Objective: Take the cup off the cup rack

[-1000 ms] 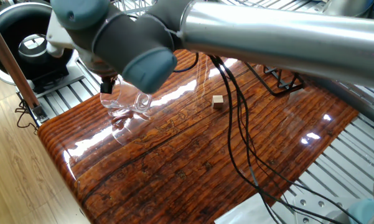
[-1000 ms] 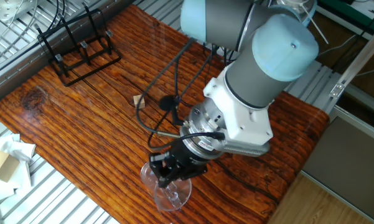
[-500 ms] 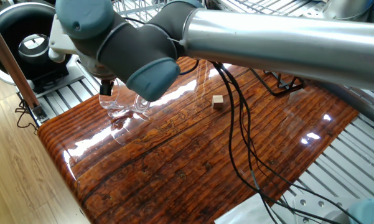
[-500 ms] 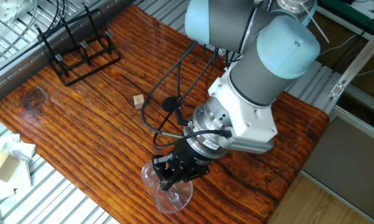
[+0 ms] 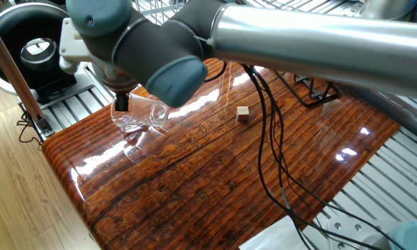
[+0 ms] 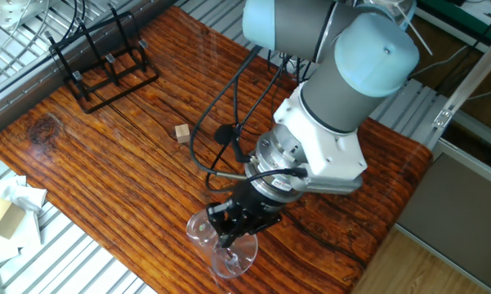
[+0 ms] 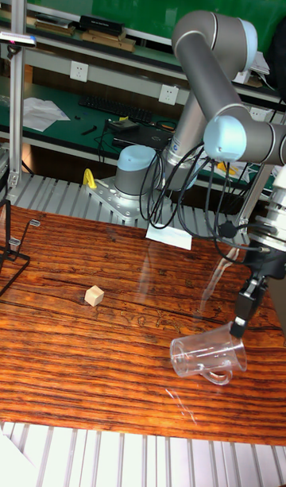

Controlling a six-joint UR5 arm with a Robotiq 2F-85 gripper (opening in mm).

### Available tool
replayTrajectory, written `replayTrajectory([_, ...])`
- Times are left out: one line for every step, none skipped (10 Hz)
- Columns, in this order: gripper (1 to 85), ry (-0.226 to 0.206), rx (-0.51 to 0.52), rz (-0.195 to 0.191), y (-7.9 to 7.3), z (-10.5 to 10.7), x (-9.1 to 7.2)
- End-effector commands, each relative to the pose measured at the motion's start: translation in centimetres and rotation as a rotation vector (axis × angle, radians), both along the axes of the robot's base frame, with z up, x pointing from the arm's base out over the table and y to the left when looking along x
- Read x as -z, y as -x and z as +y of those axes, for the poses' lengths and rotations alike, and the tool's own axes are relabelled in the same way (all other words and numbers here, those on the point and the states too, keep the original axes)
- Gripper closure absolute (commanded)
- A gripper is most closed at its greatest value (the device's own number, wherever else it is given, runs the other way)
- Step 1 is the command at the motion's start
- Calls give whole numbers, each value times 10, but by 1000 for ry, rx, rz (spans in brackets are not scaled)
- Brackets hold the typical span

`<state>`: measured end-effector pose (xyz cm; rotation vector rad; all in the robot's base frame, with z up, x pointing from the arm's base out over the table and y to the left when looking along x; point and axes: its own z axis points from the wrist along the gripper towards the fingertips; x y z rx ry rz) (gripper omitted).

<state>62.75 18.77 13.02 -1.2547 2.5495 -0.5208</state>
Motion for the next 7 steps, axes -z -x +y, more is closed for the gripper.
replayTrajectory([843, 8, -62, 77, 16, -7, -8])
replayTrajectory([843, 15, -68, 78, 17, -6, -14])
replayTrajectory([843, 9, -82, 84, 19, -7, -14])
replayTrajectory([843, 8, -99, 88, 20, -13, -14])
replayTrajectory([843, 8, -118, 95, 22, -20, -16])
replayTrajectory([843, 7, -135, 98, 23, -30, -20])
replayTrajectory([843, -20, -164, 102, 24, -37, -23])
